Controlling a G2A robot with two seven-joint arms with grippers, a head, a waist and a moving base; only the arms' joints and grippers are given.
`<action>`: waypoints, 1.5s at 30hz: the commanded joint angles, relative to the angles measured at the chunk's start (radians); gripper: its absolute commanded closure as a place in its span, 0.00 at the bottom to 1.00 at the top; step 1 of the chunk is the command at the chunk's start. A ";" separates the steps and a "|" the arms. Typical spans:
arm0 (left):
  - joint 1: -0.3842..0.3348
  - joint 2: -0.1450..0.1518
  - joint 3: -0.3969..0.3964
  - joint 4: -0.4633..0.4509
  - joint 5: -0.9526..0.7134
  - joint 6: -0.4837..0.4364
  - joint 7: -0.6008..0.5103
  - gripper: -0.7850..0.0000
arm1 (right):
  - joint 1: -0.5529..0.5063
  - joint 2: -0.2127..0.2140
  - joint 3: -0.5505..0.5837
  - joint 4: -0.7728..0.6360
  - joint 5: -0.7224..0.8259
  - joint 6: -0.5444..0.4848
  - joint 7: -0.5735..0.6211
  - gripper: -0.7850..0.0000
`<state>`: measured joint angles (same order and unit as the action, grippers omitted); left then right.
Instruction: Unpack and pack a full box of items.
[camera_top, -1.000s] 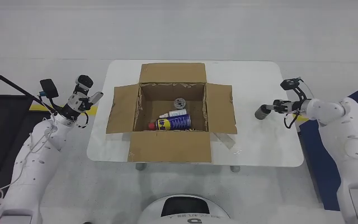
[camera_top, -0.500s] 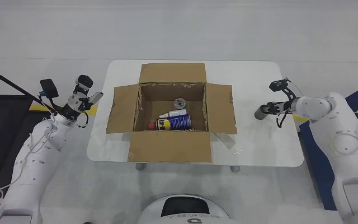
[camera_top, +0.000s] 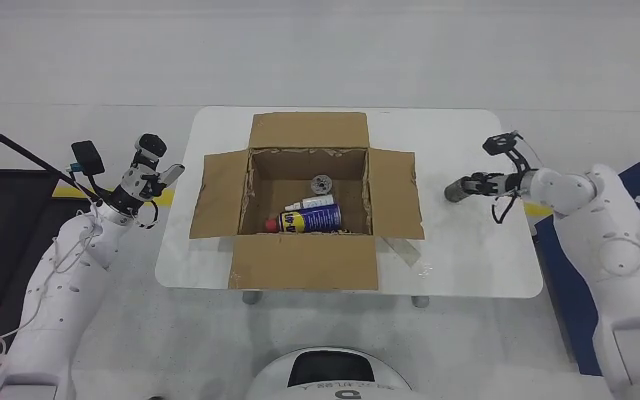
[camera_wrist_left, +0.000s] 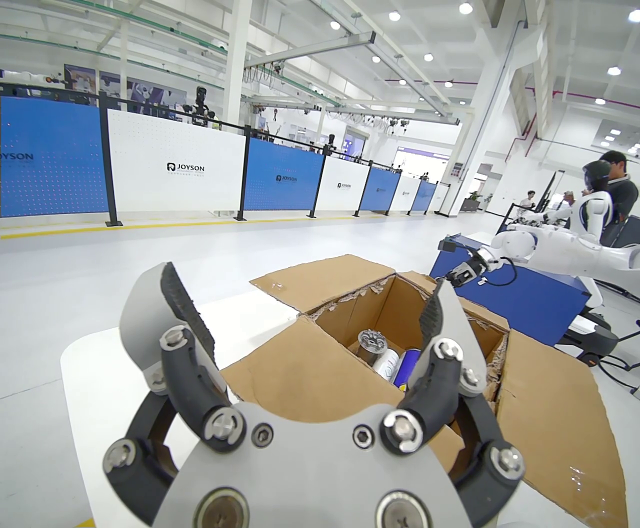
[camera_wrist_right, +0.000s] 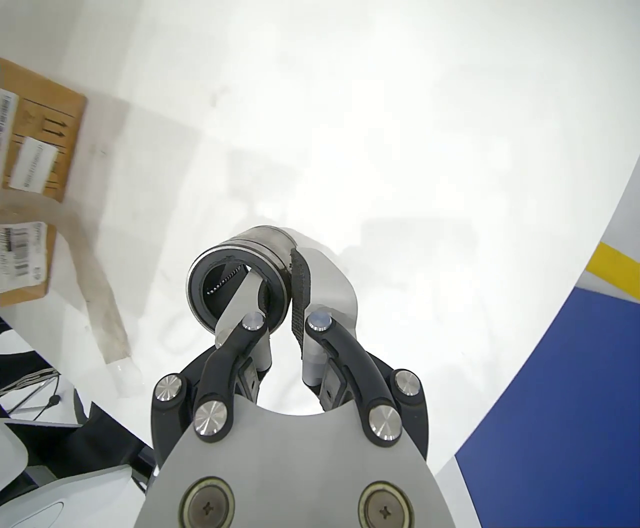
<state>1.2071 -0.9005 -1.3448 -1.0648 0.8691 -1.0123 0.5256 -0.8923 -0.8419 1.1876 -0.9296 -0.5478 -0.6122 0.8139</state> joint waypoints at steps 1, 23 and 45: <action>0.000 0.000 0.000 0.000 0.000 0.000 0.000 0.00 | -0.016 0.005 0.037 -0.013 0.083 -0.061 -0.046 1.00; 0.000 0.000 0.000 0.000 0.000 0.000 0.000 0.00 | -0.082 0.011 0.048 -0.285 0.924 -0.320 0.068 1.00; 0.000 0.000 0.000 0.000 0.000 0.000 0.000 0.00 | 0.252 -0.119 -0.333 -0.297 0.657 -0.055 0.110 1.00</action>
<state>1.2071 -0.9005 -1.3448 -1.0648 0.8691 -1.0123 0.5256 -0.6850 -0.9425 0.9097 -1.2463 0.1131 -0.6659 0.9170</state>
